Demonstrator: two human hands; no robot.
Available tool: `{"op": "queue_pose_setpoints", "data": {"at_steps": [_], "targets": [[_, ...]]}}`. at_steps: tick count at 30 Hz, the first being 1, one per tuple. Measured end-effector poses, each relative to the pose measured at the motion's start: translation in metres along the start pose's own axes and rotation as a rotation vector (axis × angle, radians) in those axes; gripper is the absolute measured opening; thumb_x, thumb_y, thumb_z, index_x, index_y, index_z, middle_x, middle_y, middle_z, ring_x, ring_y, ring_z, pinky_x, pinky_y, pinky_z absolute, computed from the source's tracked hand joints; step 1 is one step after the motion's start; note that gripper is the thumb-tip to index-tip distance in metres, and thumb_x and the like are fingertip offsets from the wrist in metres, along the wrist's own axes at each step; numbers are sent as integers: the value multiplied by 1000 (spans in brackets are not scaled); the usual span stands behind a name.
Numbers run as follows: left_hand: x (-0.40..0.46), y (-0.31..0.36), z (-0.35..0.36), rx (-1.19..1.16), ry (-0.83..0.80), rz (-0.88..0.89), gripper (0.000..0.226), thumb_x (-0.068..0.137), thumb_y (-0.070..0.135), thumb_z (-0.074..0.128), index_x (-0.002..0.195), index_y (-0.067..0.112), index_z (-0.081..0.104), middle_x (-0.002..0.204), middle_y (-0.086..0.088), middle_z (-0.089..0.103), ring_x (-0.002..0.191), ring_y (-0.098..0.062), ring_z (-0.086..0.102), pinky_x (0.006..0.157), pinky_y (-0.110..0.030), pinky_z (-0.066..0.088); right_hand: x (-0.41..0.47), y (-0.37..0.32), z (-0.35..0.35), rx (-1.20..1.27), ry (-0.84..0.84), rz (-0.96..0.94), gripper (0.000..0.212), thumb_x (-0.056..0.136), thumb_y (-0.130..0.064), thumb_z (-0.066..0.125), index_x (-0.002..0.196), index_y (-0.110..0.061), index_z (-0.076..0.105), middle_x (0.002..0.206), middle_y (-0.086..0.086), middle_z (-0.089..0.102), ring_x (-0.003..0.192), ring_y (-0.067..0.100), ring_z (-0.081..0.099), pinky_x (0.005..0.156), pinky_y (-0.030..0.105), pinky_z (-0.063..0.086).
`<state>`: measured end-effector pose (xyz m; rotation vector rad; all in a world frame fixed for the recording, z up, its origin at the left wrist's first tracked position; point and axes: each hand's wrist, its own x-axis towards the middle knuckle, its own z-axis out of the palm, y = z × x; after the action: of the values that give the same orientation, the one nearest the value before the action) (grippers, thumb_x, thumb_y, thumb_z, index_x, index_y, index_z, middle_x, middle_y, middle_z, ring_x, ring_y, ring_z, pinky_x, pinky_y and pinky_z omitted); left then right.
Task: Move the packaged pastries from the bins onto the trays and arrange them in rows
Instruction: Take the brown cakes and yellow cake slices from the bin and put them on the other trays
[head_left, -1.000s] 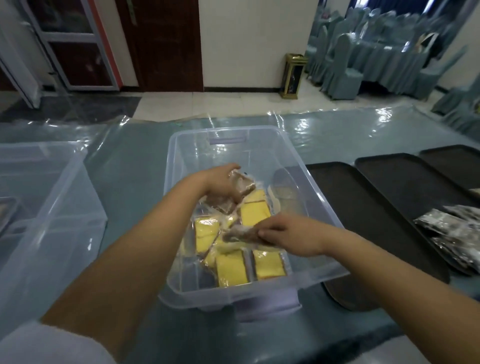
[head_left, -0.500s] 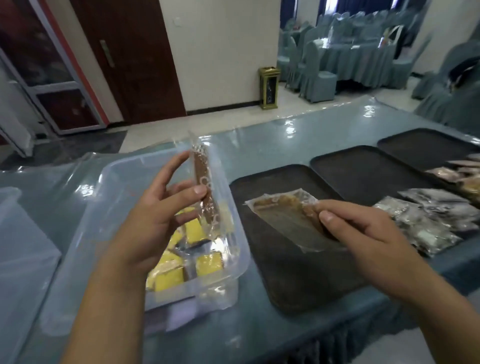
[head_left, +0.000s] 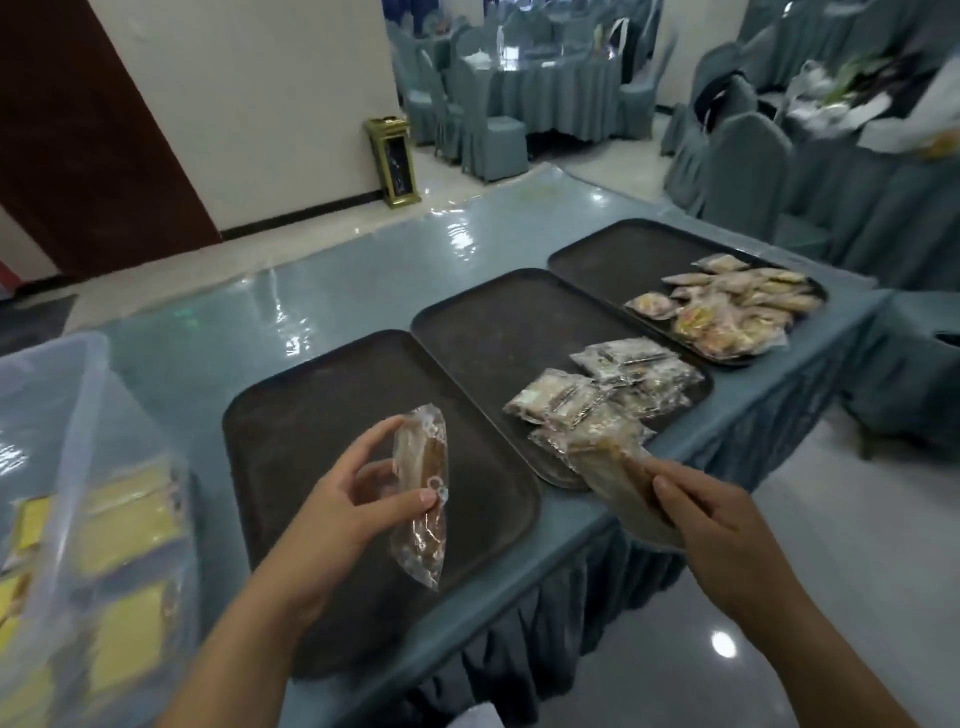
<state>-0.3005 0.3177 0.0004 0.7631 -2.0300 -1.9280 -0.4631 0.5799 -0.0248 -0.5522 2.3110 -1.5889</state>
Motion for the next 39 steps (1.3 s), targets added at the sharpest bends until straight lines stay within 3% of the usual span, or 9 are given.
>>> {"op": "queue_pose_setpoints", "data": {"at_steps": [11, 14, 17, 21, 23, 26, 30, 33, 39], "targets": [[149, -23, 79, 132, -161, -63, 69, 73, 3, 83, 120, 49, 61, 116, -1, 69, 105, -10, 69, 76, -23, 57, 109, 52, -53, -142, -52, 93, 27, 102, -24, 48, 106, -38, 71, 88, -25, 70, 84, -7, 61, 70, 23, 43], [208, -37, 96, 173, -147, -88, 71, 73, 4, 85, 110, 60, 62, 116, 2, 69, 102, -11, 70, 84, -32, 59, 146, 58, -66, -153, -65, 88, 29, 101, -20, 49, 98, -41, 68, 87, -31, 68, 84, -8, 61, 69, 22, 43], [265, -51, 110, 250, -139, -133, 80, 62, 22, 87, 122, 62, 53, 119, 9, 68, 105, -11, 69, 95, -43, 56, 199, 57, -72, -218, -135, 114, 27, 101, -23, 50, 99, -45, 66, 86, -30, 68, 86, -8, 60, 69, 17, 42], [325, -61, 125, 389, -198, -198, 85, 63, 26, 85, 134, 52, 48, 130, 11, 60, 111, -3, 62, 98, -27, 51, 289, 54, -70, -426, -274, 7, 25, 101, -24, 50, 106, -41, 68, 78, -25, 65, 77, -1, 60, 64, 17, 43], [353, -62, 131, 486, -246, -206, 86, 70, 23, 82, 140, 51, 42, 137, 13, 51, 117, -5, 56, 99, -24, 47, 333, 54, -65, -519, -303, -119, 25, 100, -22, 50, 116, -30, 69, 91, -17, 67, 84, 9, 62, 75, 30, 50], [392, -66, 146, 632, -233, -222, 81, 75, 35, 70, 147, 48, 35, 147, 9, 45, 132, -17, 46, 110, -39, 41, 393, 67, -48, -677, -310, -355, 34, 99, -26, 43, 124, -21, 66, 116, -2, 69, 107, 19, 62, 91, 44, 50], [402, -81, 184, 971, -433, -330, 76, 93, 46, 48, 157, 41, 9, 168, 5, -3, 154, -23, -6, 123, -50, 0, 423, 114, -22, -963, -573, -390, 46, 97, -38, 26, 134, -29, 53, 145, -3, 49, 143, 24, 34, 114, 55, 24], [390, -90, 194, 944, -328, -281, 63, 99, 42, 35, 157, 41, 10, 166, 7, -12, 151, -19, -21, 121, -48, -15, 428, 147, -19, -1046, -830, -249, 49, 101, -48, 27, 149, -38, 29, 162, -11, 16, 152, 14, 0, 119, 54, 8], [352, -95, 208, 895, -61, -295, 60, 102, 51, 30, 157, 42, 7, 165, 11, -15, 150, -16, -24, 121, -43, -17, 444, 149, -26, -972, -802, -271, 53, 99, -60, 24, 148, -42, 32, 160, -13, 23, 150, 9, 6, 119, 55, 10]]}}
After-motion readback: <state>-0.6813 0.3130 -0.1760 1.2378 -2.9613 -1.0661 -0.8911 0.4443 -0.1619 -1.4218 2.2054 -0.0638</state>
